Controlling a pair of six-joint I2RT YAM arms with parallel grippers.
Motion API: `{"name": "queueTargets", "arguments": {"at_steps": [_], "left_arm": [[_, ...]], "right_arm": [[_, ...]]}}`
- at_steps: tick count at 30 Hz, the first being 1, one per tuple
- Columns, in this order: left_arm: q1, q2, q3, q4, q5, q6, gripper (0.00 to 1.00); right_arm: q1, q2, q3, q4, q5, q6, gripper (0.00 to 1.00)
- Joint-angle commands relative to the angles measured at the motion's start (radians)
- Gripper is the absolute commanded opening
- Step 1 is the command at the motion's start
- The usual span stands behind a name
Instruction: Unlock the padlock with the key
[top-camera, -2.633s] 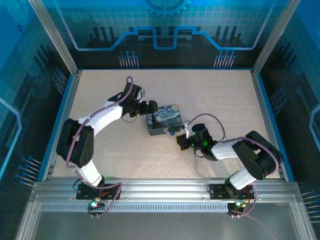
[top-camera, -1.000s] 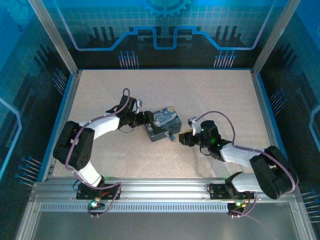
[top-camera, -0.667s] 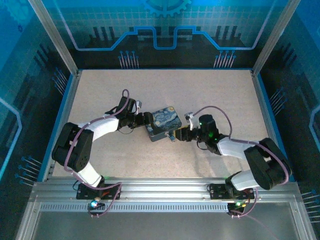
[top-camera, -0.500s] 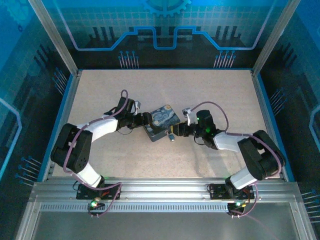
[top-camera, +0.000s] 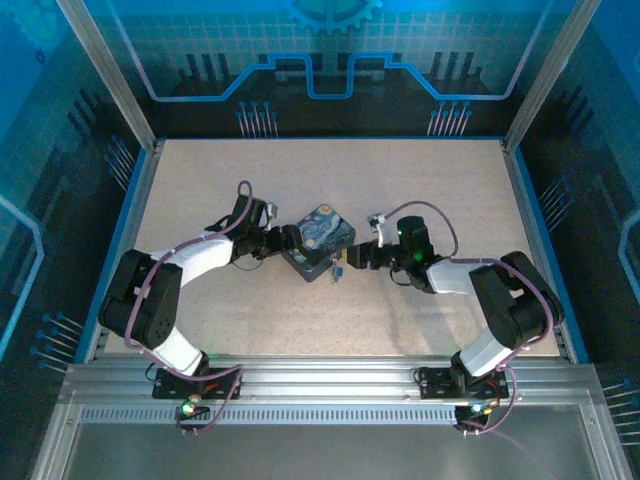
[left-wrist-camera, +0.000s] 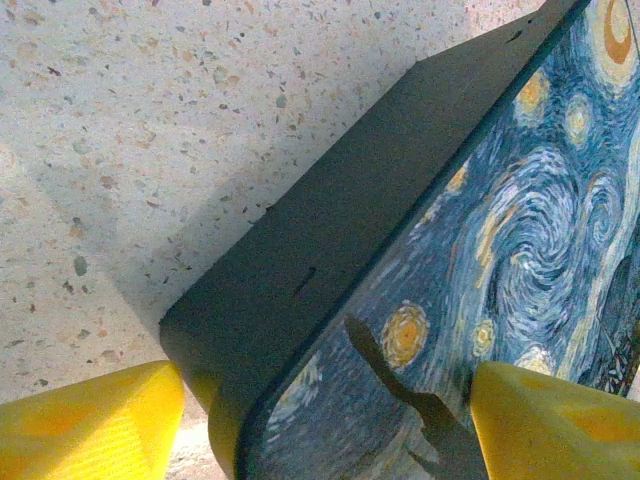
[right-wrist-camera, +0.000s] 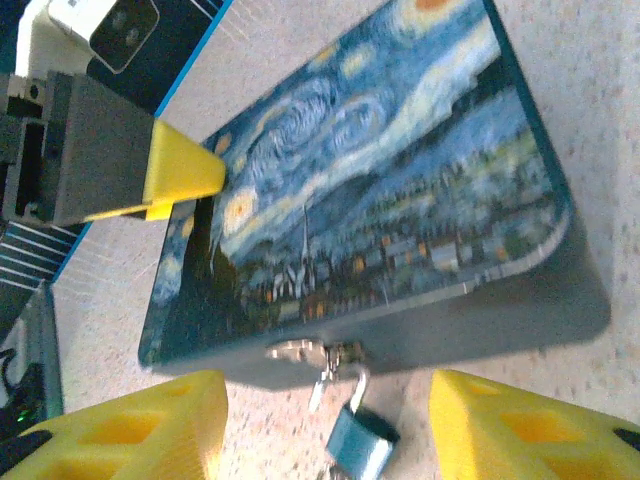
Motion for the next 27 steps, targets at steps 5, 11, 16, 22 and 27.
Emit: {"name": "queueTargets", "arguments": {"at_steps": [5, 11, 16, 22, 27], "left_arm": [[-0.012, 0.009, -0.05, -0.122, -0.013, 0.009, 0.76], [-0.012, 0.008, -0.053, -0.115, -0.01, 0.002, 0.76], [-0.014, 0.009, -0.052, -0.115, -0.011, 0.0, 0.75], [-0.013, 0.006, -0.048, -0.12, -0.011, 0.0, 0.75], [-0.014, 0.003, -0.045, -0.123, -0.011, 0.002, 0.74]], "right_arm": [[-0.029, 0.002, -0.067, 0.083, -0.148, 0.069, 0.66], [-0.01, 0.076, -0.038, 0.138, -0.186, 0.104, 0.71], [0.014, 0.152, 0.005, 0.171, -0.2, 0.129, 0.73], [0.039, 0.219, 0.05, 0.202, -0.194, 0.149, 0.73], [0.053, 0.267, 0.082, 0.216, -0.208, 0.164, 0.73]]}}
